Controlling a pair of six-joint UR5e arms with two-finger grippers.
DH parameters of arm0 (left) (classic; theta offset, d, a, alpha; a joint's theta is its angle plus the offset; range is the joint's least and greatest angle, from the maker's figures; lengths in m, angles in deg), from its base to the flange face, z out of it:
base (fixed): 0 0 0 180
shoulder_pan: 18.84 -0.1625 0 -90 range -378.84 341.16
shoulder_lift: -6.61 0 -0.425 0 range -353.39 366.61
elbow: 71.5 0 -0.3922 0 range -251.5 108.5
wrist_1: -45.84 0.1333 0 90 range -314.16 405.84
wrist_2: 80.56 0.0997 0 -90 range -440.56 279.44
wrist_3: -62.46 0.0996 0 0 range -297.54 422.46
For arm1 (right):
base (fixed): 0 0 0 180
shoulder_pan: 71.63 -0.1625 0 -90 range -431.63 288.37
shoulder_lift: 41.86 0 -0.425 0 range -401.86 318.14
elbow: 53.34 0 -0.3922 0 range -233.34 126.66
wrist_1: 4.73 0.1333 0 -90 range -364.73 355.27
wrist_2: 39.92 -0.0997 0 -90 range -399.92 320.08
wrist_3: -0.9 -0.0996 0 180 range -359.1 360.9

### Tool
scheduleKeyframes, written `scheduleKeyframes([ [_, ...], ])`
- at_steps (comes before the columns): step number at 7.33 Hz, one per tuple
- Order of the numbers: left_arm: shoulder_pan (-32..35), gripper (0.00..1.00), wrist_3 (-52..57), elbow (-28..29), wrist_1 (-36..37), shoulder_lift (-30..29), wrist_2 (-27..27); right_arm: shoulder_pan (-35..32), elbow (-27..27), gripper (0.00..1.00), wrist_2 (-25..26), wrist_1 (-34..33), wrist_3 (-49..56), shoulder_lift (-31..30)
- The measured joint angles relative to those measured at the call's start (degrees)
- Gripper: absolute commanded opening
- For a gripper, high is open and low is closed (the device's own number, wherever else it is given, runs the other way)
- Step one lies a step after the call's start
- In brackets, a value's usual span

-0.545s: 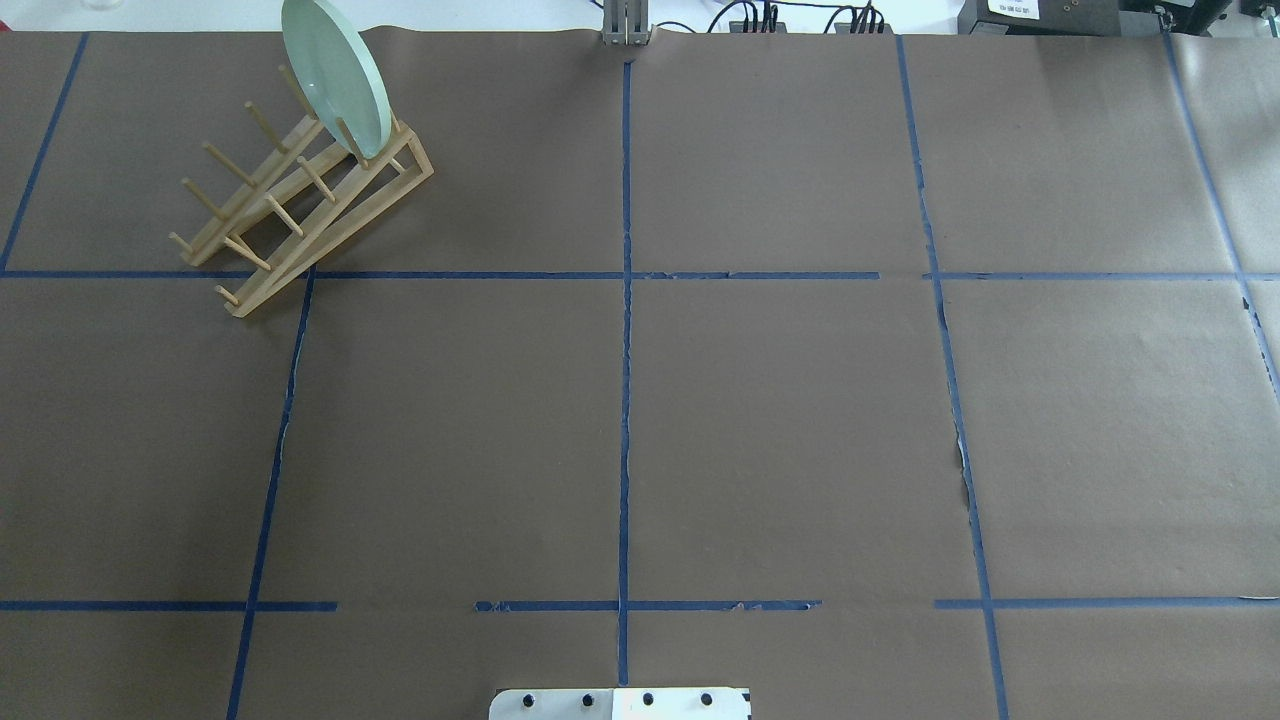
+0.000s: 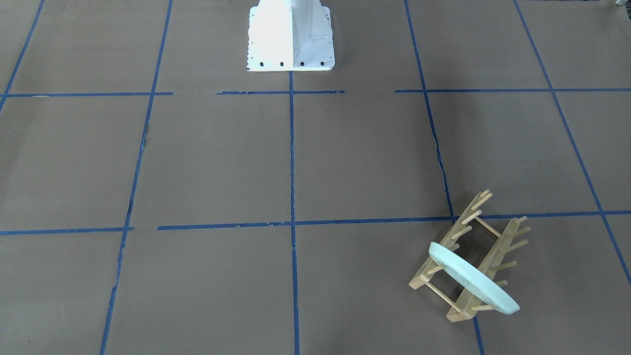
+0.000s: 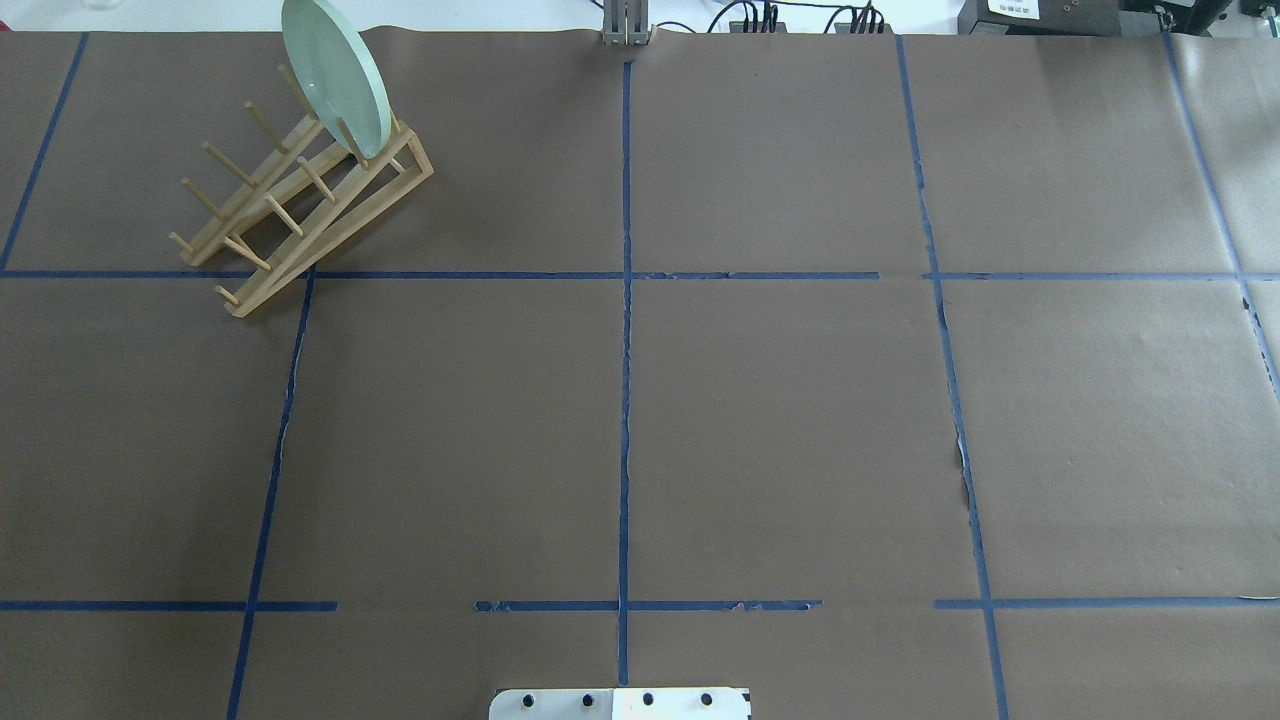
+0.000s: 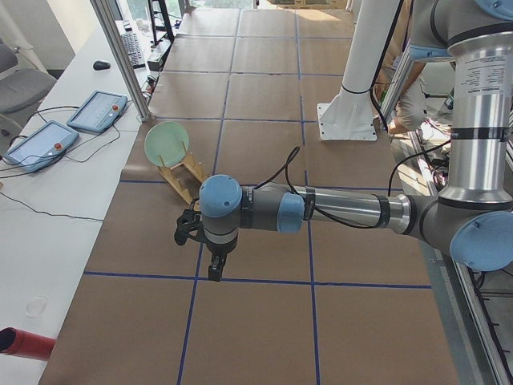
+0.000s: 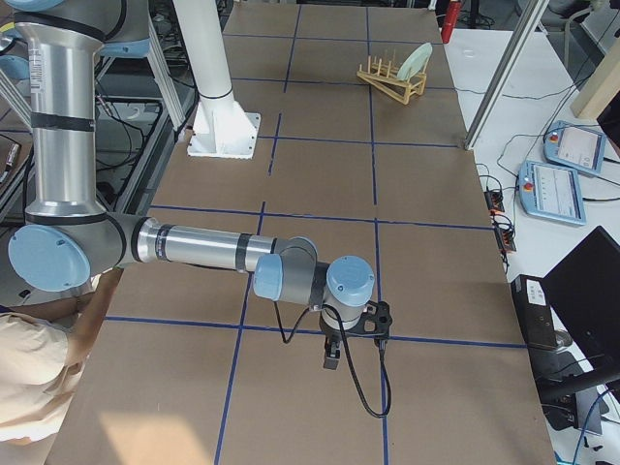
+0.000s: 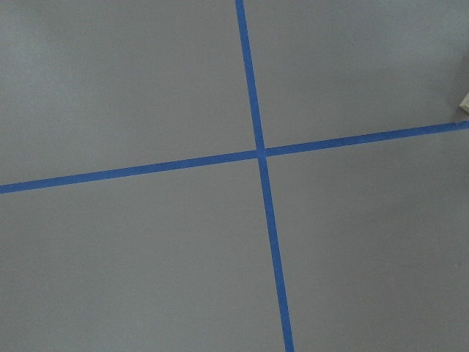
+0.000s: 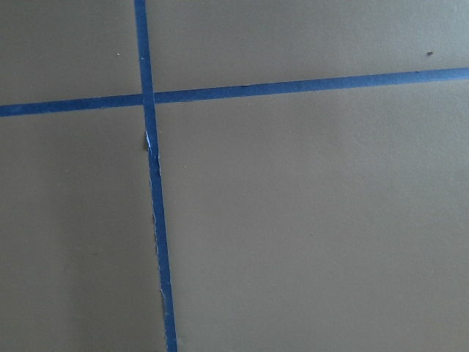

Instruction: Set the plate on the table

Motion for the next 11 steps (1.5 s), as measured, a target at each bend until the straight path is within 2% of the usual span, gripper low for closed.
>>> scheduleKeyframes([
  [2,-0.1,1.0,-0.3,1.3,-2.7,-5.1,0.1,0.0,0.0,1.0,0.0,0.0,0.0,0.0],
  [3,-0.1,1.0,-0.4,3.4,-7.0,-8.0,0.2,0.0,0.0,1.0,0.0,0.0,0.0,0.0],
  [4,-0.2,1.0,-2.4,5.9,-11.4,-10.7,0.0,0.0,0.0,1.0,0.0,0.0,0.0,0.0],
  [5,-0.6,1.0,-9.4,7.7,-15.1,-13.1,-1.6,0.0,0.0,1.0,0.0,0.0,0.0,0.0],
  [7,-5.7,1.0,-33.6,9.7,-28.0,-16.1,-7.1,0.0,0.0,1.0,0.0,0.0,0.0,0.0],
  [8,-10.3,1.0,-45.4,10.8,-34.5,-18.0,-7.8,0.0,0.0,1.0,0.0,0.0,0.0,0.0],
  [9,-14.6,1.0,-57.4,11.4,-38.7,-20.3,-6.7,0.0,0.0,1.0,0.0,0.0,0.0,0.0],
  [11,-19.1,1.0,-83.7,13.6,-45.4,-25.2,-1.8,0.0,0.0,1.0,0.0,0.0,0.0,0.0],
])
